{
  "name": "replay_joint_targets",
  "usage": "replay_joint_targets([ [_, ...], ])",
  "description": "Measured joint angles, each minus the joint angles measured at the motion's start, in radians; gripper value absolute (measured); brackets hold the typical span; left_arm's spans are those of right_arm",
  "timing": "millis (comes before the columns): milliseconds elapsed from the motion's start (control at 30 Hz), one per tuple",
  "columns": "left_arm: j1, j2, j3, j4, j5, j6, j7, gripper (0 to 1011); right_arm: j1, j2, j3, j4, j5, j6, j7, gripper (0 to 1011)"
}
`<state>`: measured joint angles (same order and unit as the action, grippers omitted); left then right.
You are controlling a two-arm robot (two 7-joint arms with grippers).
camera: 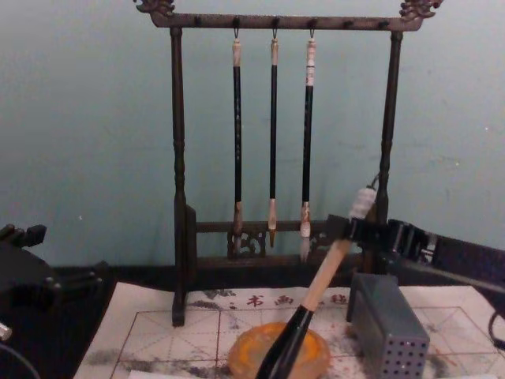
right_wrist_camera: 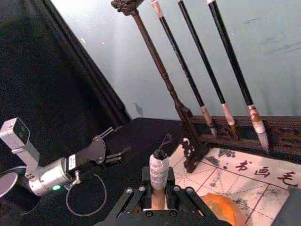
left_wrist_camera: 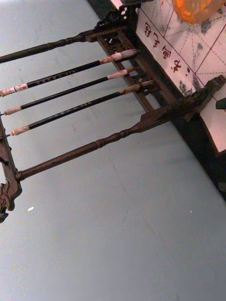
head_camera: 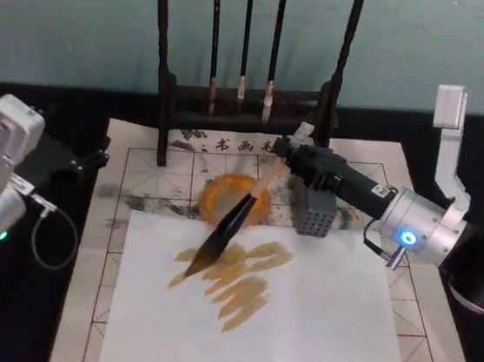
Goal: Pick up the brush from the inkstone, write on the paper, then place the brush back to its original position.
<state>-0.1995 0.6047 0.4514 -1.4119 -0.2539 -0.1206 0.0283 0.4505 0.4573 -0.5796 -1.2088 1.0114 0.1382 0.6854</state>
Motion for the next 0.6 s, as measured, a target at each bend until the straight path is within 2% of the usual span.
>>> replay_joint_targets([
  [600, 0.0, 0.0, 0.0, 0.0, 0.0, 0.0, 0.0, 1001, -0.01, 0.009, 0.027, -0.009, 0.001, 0.001, -0.017, 181],
])
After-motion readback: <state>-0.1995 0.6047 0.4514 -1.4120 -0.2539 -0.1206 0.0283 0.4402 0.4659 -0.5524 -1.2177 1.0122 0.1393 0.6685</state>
